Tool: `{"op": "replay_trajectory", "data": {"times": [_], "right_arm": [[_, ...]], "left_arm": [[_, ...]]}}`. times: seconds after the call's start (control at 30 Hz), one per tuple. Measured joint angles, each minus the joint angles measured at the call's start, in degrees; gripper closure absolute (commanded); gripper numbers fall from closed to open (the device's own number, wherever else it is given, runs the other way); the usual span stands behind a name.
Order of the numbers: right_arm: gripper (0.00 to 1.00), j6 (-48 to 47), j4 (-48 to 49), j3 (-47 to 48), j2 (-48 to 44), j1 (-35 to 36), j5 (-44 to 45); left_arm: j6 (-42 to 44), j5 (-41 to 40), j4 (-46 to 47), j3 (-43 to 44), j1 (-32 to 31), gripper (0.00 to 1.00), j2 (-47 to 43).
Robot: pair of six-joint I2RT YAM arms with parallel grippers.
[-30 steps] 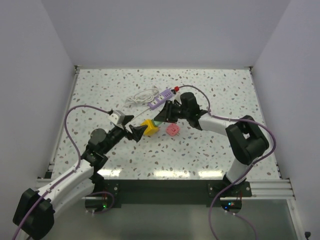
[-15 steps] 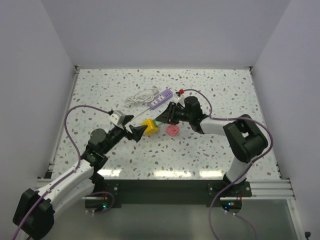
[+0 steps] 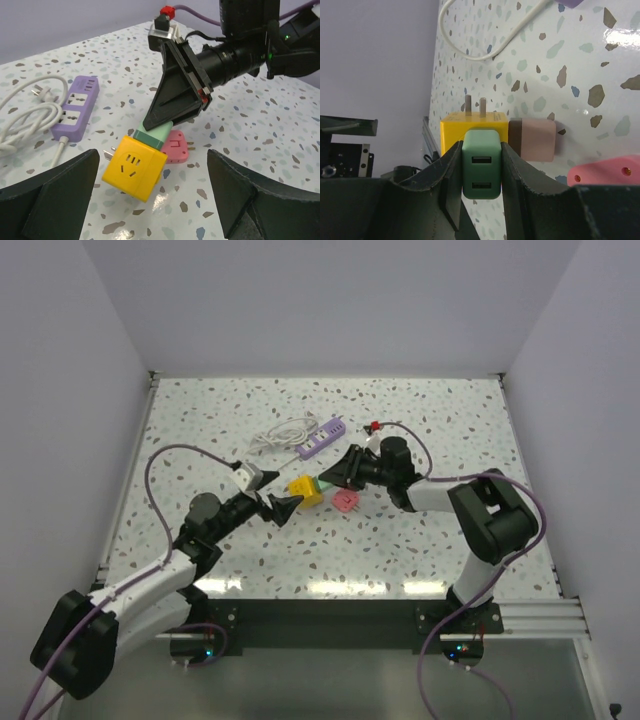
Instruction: Insert the plug
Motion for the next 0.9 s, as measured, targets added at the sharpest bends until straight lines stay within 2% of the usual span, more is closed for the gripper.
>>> {"op": "replay_trajectory", "data": {"times": [0.17, 0.5, 0.9], "right_arm": [[1.00, 1.49, 1.05, -0.33, 0.00, -0.83, -1.18], [1.00, 4.22, 2.45, -0.55, -4.46, -1.03, -6.05], [1.00, 9.46, 7.52, -1.22, -4.76, -1.16, -9.68]], "left_arm": [[2.93, 2.03, 2.95, -0.61, -2.27, 0.05, 4.42], [5.49, 1.07, 5.33, -1.09, -2.58, 0.05, 3.63], [6.69, 0.35, 6.08, -1.68, -2.58, 0.04, 4.00]]}}
